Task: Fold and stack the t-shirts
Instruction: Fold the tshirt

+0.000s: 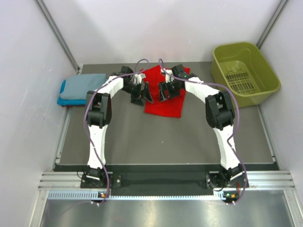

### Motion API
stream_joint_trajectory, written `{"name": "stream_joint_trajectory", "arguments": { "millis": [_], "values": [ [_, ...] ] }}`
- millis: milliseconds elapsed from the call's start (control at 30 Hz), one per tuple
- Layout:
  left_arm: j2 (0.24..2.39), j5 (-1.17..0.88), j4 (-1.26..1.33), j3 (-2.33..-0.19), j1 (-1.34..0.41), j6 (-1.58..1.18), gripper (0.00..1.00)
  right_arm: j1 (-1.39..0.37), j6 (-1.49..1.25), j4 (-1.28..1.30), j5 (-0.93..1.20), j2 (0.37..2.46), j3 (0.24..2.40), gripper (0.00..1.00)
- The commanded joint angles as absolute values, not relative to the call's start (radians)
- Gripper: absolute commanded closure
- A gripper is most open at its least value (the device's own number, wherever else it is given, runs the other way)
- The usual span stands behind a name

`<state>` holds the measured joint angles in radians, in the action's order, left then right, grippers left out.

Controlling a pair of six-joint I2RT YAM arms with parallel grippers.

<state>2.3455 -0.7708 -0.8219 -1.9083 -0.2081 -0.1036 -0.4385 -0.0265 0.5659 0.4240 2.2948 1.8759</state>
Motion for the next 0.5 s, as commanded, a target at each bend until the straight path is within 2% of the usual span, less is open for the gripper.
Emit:
{"name": "stream_joint_trajectory", "arguments": {
  "millis": [0, 267, 467],
  "values": [
    [2.361, -0.673, -0.813, -1.868, -0.199, -0.072, 0.02, -0.405, 0.024, 0.537, 0.351, 2.327, 1.980, 0.23],
    [2.365, -0.669, -0.807, -1.867, -0.199, -0.077, 0.02, -0.403, 0.098, 0.453, 0.247, 2.313, 2.198, 0.23],
    [2.364, -0.641, -0.799, -1.882, -0.202, -0.084, 0.01, -0.420, 0.098, 0.463, 0.239, 2.238, 2.157, 0.23]
  ]
}}
